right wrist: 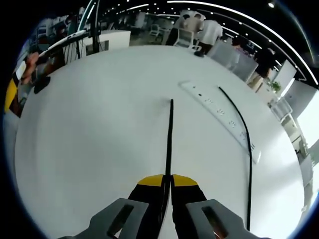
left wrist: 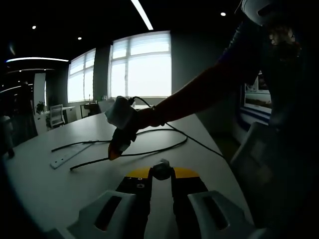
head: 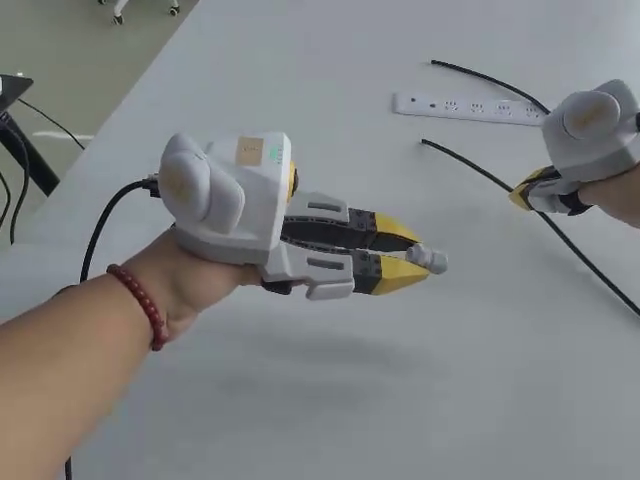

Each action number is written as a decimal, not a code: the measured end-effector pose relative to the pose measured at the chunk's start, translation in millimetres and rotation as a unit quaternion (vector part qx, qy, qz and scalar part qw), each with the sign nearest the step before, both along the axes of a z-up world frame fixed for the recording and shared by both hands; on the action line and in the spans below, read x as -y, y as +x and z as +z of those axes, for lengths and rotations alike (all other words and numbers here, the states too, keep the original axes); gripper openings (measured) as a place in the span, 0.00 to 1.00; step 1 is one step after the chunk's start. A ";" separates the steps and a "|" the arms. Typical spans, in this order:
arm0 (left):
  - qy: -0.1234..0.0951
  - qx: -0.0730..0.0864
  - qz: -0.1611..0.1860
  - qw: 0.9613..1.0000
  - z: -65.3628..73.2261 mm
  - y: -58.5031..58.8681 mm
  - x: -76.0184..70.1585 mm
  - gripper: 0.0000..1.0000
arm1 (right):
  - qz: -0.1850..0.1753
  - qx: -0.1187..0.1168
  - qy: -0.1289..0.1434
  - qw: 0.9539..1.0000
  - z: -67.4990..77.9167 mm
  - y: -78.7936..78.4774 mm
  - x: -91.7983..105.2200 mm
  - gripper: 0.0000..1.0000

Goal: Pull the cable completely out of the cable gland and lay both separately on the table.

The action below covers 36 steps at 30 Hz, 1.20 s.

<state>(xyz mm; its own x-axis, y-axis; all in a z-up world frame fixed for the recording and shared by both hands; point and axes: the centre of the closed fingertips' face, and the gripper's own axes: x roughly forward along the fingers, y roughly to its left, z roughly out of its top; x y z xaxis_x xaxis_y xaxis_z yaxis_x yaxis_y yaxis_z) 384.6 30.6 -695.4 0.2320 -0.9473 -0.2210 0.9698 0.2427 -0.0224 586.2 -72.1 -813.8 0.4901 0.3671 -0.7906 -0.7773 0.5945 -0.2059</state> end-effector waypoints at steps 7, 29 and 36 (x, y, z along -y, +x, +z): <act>-0.004 0.001 0.003 1.000 1.3 -0.4 -0.4 0.16 | -0.004 -0.013 0.001 1.000 -7.2 -0.6 0.0 0.00; -0.010 0.001 0.003 1.000 4.2 -3.2 5.4 0.16 | -0.003 -0.014 0.033 0.999 16.4 -23.0 -1.9 0.17; -0.009 -0.002 0.001 1.000 1.9 -5.8 9.5 0.16 | 0.005 0.008 0.056 0.998 37.5 -39.4 -3.3 0.38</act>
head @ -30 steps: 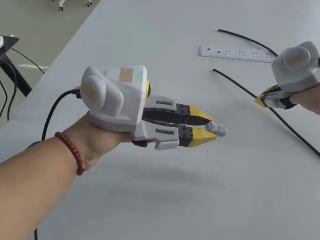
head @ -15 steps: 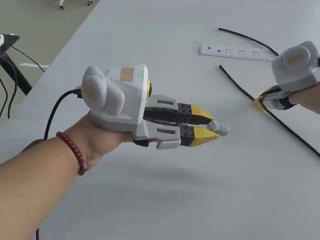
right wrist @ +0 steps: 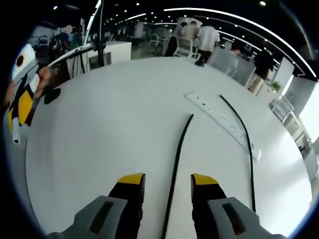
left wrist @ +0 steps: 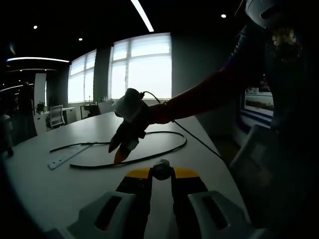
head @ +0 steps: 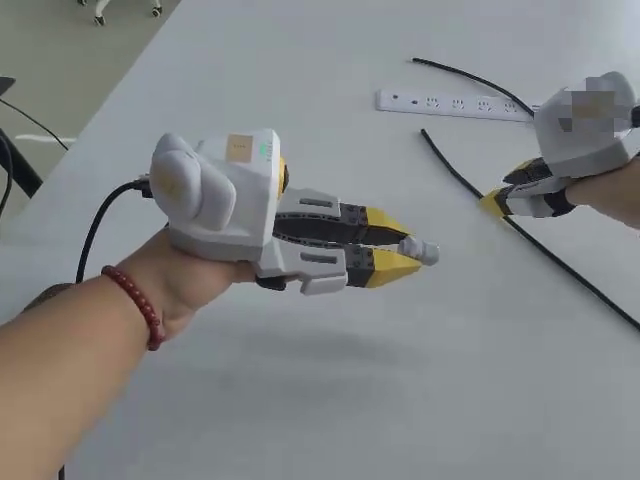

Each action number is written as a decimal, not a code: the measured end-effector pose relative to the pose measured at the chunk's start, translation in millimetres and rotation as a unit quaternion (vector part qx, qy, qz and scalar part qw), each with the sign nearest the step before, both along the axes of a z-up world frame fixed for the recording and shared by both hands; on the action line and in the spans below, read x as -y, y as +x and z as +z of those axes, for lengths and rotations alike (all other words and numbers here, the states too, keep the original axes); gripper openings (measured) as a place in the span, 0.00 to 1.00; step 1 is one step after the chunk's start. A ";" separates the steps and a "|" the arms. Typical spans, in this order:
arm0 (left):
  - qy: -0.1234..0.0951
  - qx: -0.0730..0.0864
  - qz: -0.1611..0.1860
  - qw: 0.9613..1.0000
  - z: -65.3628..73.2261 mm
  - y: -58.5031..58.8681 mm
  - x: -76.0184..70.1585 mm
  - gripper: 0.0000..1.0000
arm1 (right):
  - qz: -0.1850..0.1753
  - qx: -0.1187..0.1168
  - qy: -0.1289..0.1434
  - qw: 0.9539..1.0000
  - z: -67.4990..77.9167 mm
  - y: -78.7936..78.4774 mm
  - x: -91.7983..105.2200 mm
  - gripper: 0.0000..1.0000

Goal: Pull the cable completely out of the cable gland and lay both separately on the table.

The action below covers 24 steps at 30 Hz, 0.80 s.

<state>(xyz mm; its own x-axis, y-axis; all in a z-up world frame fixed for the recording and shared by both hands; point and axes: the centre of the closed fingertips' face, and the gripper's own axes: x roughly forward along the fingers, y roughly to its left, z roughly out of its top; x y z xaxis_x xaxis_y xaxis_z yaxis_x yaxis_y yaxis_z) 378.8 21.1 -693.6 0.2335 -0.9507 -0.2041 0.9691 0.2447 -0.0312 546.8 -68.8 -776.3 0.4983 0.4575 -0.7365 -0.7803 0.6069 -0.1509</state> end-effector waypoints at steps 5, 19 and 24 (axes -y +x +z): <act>0.001 -0.001 0.001 1.000 -0.1 -2.0 1.0 0.16 | 0.006 0.016 0.019 1.000 16.7 -18.1 1.0 0.46; 0.011 -0.002 0.011 1.000 -0.7 -4.5 -4.7 0.16 | 0.002 0.044 0.041 0.998 46.3 -61.3 14.3 0.72; 0.016 -0.002 0.017 1.000 -2.0 -4.1 -7.6 0.16 | -0.007 0.054 0.051 0.997 55.1 -89.7 21.2 0.78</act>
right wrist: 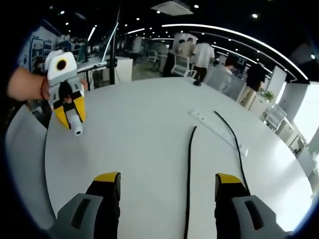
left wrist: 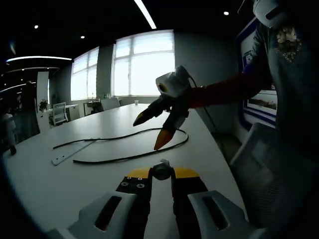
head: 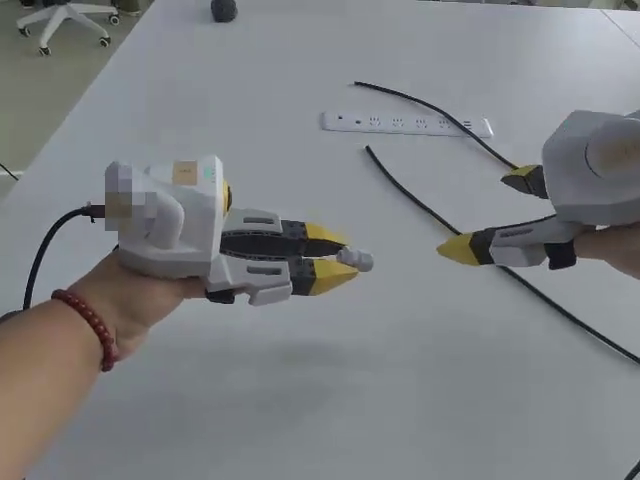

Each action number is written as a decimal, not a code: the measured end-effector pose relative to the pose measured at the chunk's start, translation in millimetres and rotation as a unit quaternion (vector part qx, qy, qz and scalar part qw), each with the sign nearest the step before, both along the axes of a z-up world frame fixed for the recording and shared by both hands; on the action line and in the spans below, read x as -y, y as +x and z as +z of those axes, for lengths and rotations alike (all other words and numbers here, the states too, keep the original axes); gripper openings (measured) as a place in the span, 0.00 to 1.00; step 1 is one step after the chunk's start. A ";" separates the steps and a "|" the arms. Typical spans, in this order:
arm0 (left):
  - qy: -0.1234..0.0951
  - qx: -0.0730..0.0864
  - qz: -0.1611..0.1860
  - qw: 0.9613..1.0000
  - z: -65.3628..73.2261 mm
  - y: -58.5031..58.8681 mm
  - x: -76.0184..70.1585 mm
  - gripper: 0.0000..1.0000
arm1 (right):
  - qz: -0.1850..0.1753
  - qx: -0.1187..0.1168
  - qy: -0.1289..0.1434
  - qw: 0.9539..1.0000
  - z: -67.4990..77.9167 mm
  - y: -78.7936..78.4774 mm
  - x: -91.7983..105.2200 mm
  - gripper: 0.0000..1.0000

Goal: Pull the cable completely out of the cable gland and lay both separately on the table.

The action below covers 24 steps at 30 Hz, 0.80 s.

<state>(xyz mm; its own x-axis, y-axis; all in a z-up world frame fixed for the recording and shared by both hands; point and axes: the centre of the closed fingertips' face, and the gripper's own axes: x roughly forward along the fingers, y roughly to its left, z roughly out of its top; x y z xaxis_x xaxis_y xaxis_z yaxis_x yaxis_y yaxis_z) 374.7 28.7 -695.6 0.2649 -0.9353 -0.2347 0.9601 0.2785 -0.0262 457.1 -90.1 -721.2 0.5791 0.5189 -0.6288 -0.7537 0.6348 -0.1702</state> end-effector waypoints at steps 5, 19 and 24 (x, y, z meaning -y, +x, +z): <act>0.002 0.001 0.001 1.000 0.5 -2.5 0.8 0.16 | -0.003 0.002 -0.001 1.000 1.9 -36.0 7.7 0.80; 0.033 -0.007 0.055 0.998 -32.5 22.9 -1.5 0.16 | -0.016 0.019 -0.002 1.000 17.9 -78.6 24.6 0.79; 0.053 -0.021 0.070 0.996 -58.2 30.4 3.2 0.16 | -0.017 0.013 -0.004 1.000 17.6 -80.7 24.3 0.78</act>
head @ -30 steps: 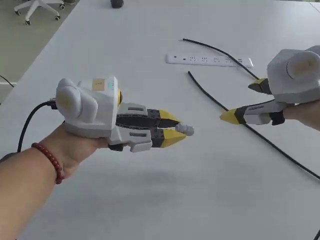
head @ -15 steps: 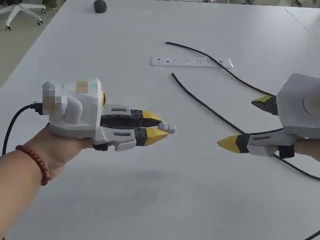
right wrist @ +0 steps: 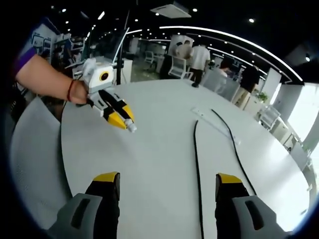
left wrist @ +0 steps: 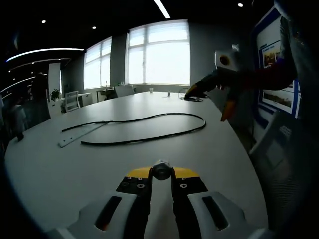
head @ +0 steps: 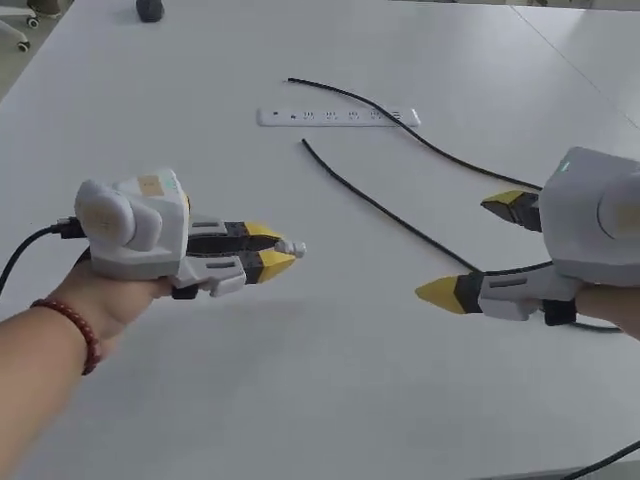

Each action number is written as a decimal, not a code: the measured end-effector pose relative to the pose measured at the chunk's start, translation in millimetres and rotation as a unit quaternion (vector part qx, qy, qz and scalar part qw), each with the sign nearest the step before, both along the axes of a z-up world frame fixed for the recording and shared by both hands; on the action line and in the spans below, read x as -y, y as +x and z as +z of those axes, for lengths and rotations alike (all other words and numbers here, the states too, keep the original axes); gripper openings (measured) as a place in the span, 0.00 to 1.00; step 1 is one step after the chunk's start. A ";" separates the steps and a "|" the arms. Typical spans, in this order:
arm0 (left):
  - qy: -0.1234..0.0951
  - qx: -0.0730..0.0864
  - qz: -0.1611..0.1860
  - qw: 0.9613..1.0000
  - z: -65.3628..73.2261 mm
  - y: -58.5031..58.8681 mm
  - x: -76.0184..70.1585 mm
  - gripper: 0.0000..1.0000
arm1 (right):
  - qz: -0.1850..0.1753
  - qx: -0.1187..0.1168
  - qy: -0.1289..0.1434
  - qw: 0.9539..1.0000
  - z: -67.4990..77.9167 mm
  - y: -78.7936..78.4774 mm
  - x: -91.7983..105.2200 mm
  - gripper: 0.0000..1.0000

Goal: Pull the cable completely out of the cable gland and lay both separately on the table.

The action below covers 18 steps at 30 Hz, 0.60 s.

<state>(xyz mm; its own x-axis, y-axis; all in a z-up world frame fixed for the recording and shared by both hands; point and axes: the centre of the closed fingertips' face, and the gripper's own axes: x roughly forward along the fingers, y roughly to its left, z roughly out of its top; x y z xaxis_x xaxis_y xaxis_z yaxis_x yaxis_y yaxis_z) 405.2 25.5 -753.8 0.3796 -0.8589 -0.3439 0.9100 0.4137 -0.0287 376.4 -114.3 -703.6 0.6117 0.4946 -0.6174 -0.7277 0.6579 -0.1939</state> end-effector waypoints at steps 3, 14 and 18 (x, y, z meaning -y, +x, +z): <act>0.029 -0.008 0.021 0.999 -19.7 7.7 -4.0 0.16 | 0.000 -0.001 -0.004 1.000 -2.0 0.7 -0.5 0.79; 0.056 -0.025 0.036 0.997 -45.7 2.8 -5.1 0.16 | 0.000 -0.007 -0.007 1.000 -6.6 0.0 3.5 0.79; 0.061 -0.026 0.032 0.997 -47.4 0.1 -5.1 0.16 | 0.000 -0.006 -0.008 1.000 -6.3 0.0 4.0 0.78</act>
